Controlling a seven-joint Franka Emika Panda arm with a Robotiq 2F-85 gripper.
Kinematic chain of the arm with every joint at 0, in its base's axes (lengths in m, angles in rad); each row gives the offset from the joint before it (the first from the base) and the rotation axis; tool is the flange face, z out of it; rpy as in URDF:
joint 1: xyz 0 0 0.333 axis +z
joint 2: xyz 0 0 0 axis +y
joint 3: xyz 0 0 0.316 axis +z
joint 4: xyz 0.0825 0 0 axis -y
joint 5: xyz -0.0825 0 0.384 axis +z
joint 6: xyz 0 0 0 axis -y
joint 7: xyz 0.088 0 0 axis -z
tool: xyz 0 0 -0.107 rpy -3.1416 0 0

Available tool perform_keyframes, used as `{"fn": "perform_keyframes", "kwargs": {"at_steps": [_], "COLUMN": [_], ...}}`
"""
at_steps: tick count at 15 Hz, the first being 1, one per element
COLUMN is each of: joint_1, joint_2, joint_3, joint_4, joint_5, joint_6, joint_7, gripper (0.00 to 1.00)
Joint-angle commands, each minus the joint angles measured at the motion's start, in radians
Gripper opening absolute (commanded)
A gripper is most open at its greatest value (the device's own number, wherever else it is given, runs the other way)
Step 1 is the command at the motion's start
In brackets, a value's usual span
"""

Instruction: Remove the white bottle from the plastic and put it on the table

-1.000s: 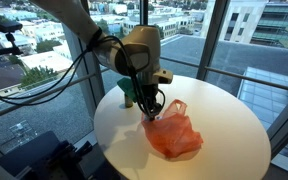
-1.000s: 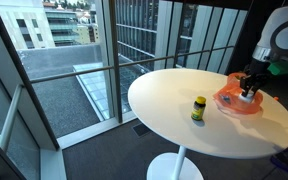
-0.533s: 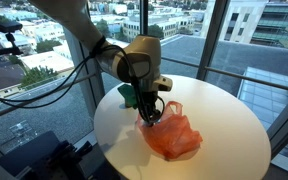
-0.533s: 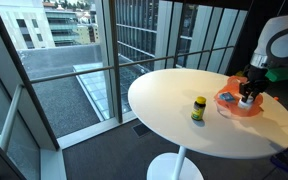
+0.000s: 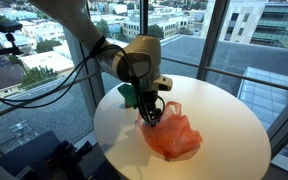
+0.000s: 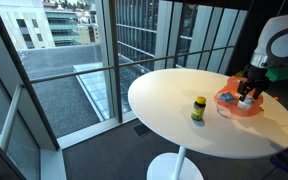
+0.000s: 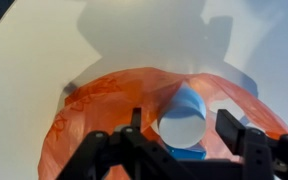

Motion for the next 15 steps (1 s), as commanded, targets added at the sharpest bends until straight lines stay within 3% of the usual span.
{"fn": "perform_keyframes", "kwargs": {"at_steps": [1, 9, 15], "joint_1": [-0.002, 0.004, 0.025], "joint_2": [-0.046, -0.044, -0.024], "joint_3": [-0.002, 0.008, 0.003], "joint_4": [-0.015, 0.017, 0.023], "joint_5": [0.018, 0.028, -0.026], "joint_6": [0.002, -0.01, -0.033], "joint_7": [-0.035, -0.027, 0.022], "gripper": [1.0, 1.0, 1.0]}}
